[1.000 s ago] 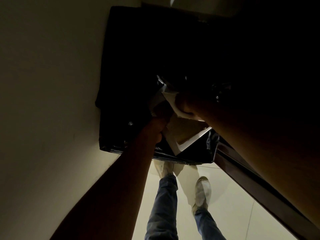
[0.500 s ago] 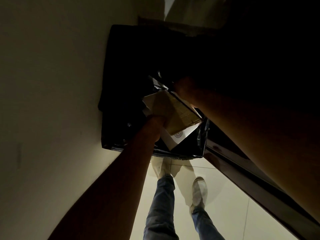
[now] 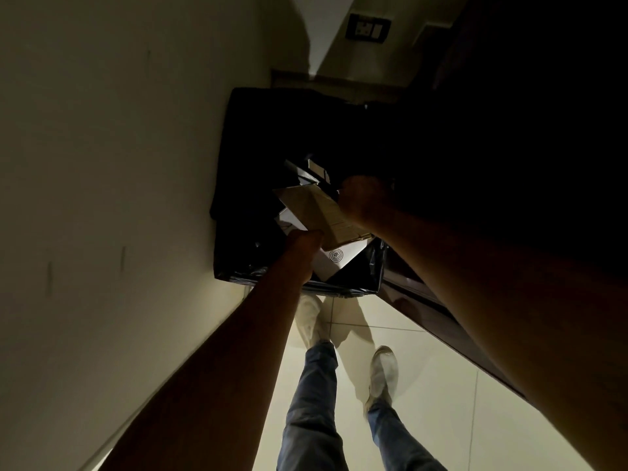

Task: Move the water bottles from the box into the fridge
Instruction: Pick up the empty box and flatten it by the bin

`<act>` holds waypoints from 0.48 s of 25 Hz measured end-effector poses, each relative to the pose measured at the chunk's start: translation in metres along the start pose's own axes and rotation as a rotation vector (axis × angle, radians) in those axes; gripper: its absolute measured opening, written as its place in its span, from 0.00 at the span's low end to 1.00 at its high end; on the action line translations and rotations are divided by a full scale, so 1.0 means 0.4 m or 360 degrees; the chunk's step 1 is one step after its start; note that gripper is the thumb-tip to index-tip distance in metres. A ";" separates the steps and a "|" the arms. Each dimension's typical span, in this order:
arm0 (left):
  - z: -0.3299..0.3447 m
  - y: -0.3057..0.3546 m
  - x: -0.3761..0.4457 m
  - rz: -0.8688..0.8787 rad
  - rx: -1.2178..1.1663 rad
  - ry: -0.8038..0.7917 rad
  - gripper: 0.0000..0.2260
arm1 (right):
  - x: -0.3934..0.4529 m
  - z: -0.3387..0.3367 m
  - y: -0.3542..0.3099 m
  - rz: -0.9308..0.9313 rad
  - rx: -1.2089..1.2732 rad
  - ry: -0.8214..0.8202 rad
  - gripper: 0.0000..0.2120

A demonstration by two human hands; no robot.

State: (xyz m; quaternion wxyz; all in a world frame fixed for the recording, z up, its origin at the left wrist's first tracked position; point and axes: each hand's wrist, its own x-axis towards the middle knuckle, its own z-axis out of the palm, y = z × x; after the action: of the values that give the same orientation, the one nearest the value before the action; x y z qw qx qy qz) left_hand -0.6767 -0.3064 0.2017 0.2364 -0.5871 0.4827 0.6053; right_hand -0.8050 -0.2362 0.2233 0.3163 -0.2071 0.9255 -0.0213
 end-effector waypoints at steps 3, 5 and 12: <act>-0.027 0.004 -0.061 0.0350 0.0323 0.0150 0.23 | -0.113 -0.025 -0.002 -0.0069 0.0064 0.0034 0.17; -0.040 -0.004 -0.120 0.0645 0.0477 0.0212 0.24 | -0.198 -0.050 -0.009 -0.0122 0.0108 0.0101 0.20; -0.089 -0.045 -0.363 0.1308 0.0894 0.0229 0.20 | -0.451 -0.118 -0.017 -0.0177 0.0039 0.0220 0.26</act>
State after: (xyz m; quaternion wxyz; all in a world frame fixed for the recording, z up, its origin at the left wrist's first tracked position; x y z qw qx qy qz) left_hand -0.6152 -0.2886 0.3379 0.0935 -0.3025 0.8333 0.4532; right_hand -0.7017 -0.1752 0.3661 0.2526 -0.2524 0.9318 -0.0645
